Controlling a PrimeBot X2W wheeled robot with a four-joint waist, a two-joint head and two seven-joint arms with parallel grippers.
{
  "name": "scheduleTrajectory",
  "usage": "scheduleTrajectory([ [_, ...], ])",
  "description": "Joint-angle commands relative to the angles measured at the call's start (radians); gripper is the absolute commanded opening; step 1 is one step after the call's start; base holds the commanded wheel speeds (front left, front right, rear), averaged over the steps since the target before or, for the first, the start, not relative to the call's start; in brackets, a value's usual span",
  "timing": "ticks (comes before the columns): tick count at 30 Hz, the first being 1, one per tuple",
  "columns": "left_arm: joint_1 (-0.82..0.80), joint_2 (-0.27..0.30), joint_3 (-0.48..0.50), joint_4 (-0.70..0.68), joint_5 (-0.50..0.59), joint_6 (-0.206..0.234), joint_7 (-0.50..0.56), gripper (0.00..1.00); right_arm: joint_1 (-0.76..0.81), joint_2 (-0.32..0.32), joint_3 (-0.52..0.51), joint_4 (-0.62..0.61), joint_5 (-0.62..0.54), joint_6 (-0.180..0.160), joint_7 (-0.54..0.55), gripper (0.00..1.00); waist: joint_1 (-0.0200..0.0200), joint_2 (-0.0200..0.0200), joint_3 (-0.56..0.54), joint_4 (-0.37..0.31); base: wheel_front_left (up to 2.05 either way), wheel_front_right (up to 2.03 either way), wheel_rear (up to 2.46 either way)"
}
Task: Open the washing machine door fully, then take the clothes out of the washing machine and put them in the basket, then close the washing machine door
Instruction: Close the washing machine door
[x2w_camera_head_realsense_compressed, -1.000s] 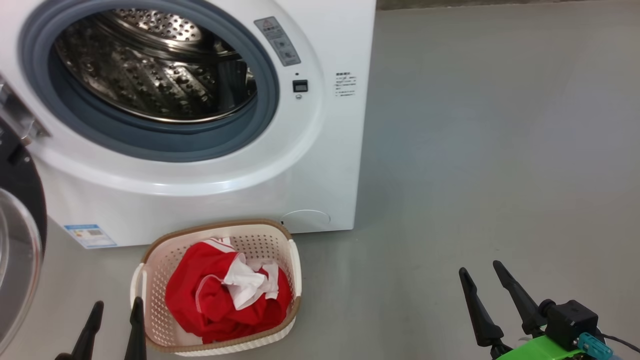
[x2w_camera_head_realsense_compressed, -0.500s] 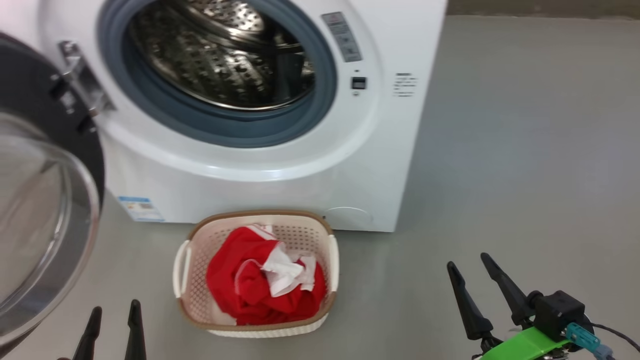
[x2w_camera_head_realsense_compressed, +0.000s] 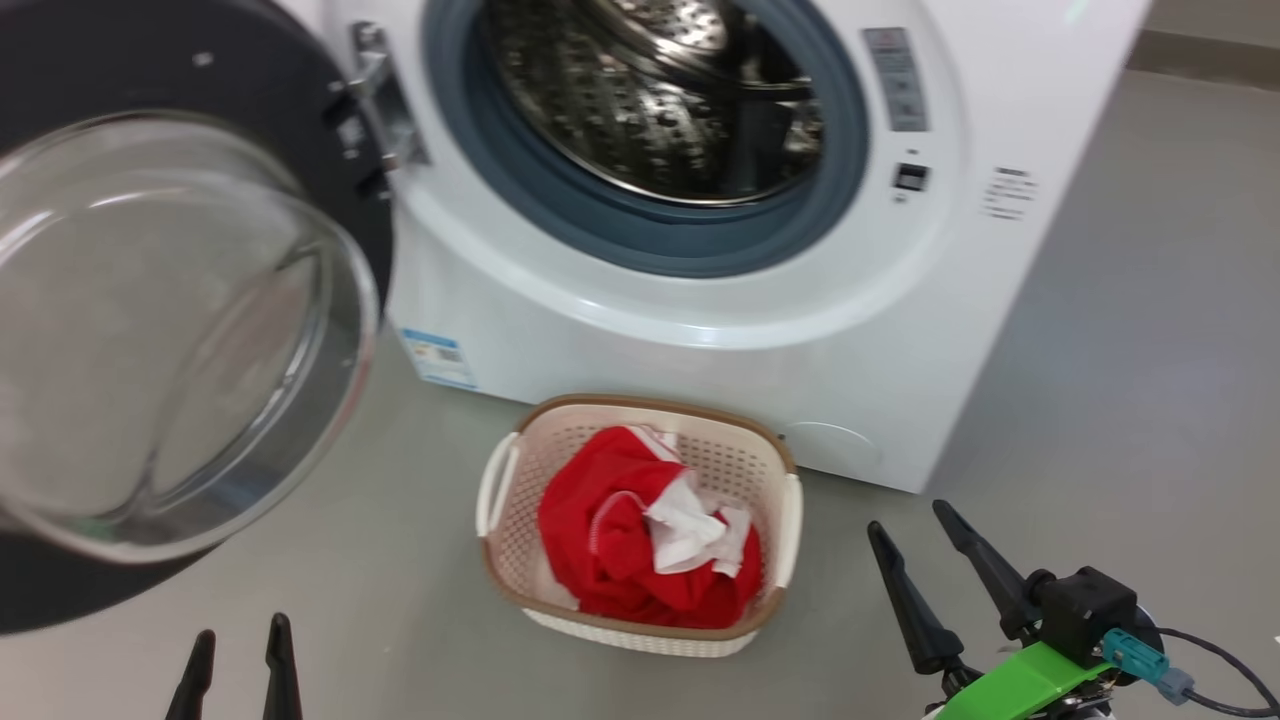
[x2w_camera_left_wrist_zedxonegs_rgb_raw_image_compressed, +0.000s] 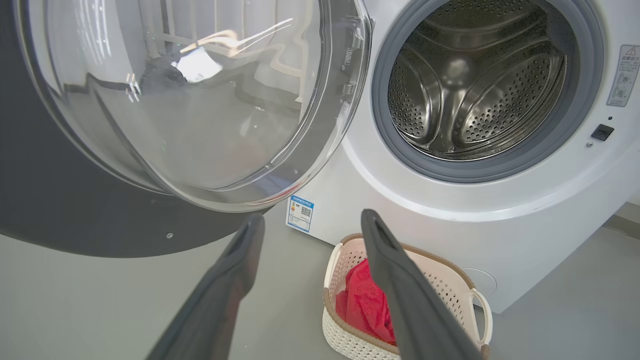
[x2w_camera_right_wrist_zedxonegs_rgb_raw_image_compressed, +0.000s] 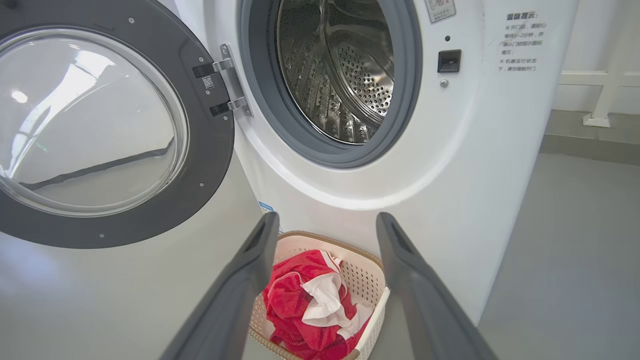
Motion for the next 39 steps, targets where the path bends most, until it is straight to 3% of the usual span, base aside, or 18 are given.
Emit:
scheduleTrajectory([
  [1, -0.018, 0.005, 0.033, -0.017, 0.004, -0.003, -0.008, 1.00, -0.035, -0.005, 0.032, -0.019, 0.005, 0.002, -0.005, 1.00, 0.0000, -0.0001, -0.011, 0.080, 0.00, 0.00, 0.00],
  [9, -0.004, 0.001, 0.030, -0.012, -0.002, -0.003, -0.008, 1.00, -0.040, -0.010, 0.058, -0.011, 0.018, 0.002, -0.005, 1.00, 0.0000, -0.0001, -0.016, 0.180, 0.00, 0.00, 0.00],
  [22, 0.032, 0.000, 0.049, -0.076, -0.079, 0.032, -0.008, 1.00, -0.149, -0.019, 0.166, 0.045, 0.048, 0.002, -0.005, 1.00, 0.0000, -0.0001, 0.013, 0.206, 0.00, 0.00, 0.00],
  [33, 0.037, 0.000, 0.049, -0.097, -0.095, 0.045, -0.008, 1.00, -0.168, -0.024, 0.186, 0.060, 0.063, 0.002, -0.005, 1.00, 0.0000, -0.0001, 0.013, 0.207, 0.00, 0.00, 0.00],
  [34, 0.034, 0.000, 0.050, -0.098, -0.101, 0.044, -0.008, 0.95, -0.168, -0.024, 0.186, 0.060, 0.063, 0.002, -0.005, 1.00, 0.0000, -0.0001, 0.013, 0.206, 0.00, 0.00, 0.00],
  [35, 0.031, 0.000, 0.052, -0.100, -0.105, 0.043, -0.008, 0.62, -0.166, -0.024, 0.184, 0.060, 0.064, 0.002, -0.005, 1.00, 0.0000, -0.0001, 0.012, 0.206, 0.00, 0.00, 0.00],
  [36, 0.027, 0.000, 0.054, -0.104, -0.104, 0.041, -0.008, 0.40, -0.165, -0.023, 0.182, 0.059, 0.064, 0.002, -0.005, 1.00, 0.0000, -0.0001, 0.012, 0.205, 0.00, 0.00, 0.00],
  [37, 0.022, 0.000, 0.055, -0.109, -0.110, 0.038, -0.008, 0.00, -0.163, -0.023, 0.179, 0.058, 0.063, 0.002, -0.005, 1.00, 0.0000, -0.0001, 0.011, 0.205, 0.00, 0.00, 0.00],
  [39, 0.010, 0.000, 0.060, -0.122, -0.119, 0.032, -0.008, 0.00, -0.157, -0.021, 0.173, 0.056, 0.062, 0.002, -0.005, 1.00, 0.0000, -0.0001, 0.010, 0.204, 0.00, 0.00, 0.00],
])
